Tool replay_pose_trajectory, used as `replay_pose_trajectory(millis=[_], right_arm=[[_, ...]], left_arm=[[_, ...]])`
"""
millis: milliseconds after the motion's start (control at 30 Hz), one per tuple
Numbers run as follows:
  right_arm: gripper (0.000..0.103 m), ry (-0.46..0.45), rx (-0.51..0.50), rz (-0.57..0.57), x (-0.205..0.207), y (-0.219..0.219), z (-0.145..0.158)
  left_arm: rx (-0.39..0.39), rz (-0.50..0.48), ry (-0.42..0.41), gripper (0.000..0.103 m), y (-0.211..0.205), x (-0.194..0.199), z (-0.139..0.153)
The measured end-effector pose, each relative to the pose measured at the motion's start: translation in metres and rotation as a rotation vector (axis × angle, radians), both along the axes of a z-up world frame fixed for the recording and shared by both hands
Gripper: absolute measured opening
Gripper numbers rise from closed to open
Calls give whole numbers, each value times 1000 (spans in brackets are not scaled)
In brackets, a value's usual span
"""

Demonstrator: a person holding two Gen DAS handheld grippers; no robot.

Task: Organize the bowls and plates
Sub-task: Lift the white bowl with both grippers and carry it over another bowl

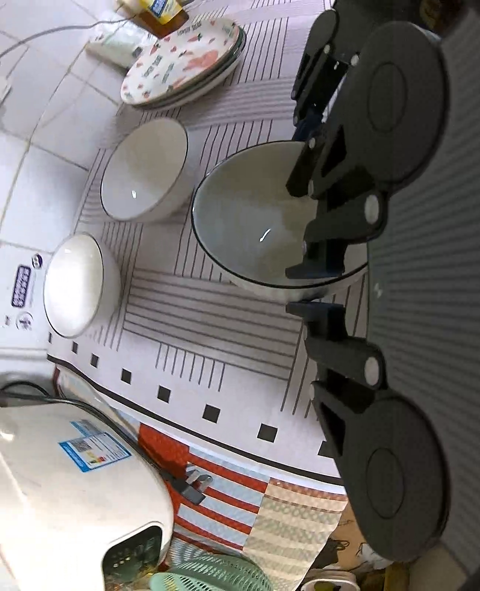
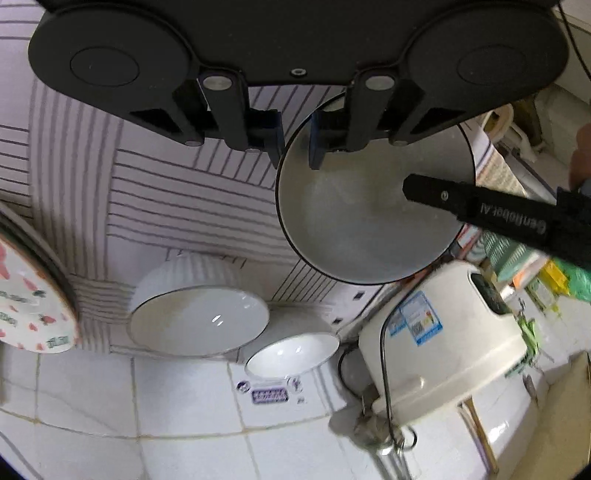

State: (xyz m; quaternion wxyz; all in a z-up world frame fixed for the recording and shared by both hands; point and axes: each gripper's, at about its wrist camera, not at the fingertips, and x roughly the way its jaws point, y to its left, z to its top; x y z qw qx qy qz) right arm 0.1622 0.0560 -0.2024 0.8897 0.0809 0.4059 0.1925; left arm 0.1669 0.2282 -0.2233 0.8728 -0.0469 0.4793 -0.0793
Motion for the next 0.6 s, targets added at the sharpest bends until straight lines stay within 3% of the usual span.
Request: replay_pose_trajectory(millis=[233,600], right_arm=[[18,-22,44,-33,-15,-23,27],[17,-163,23,-62,-33,-45,68]], left_arm=[[-12,-10,-57,11,-16,-15,28],[0,-77,-123,14,-43,-27,63]])
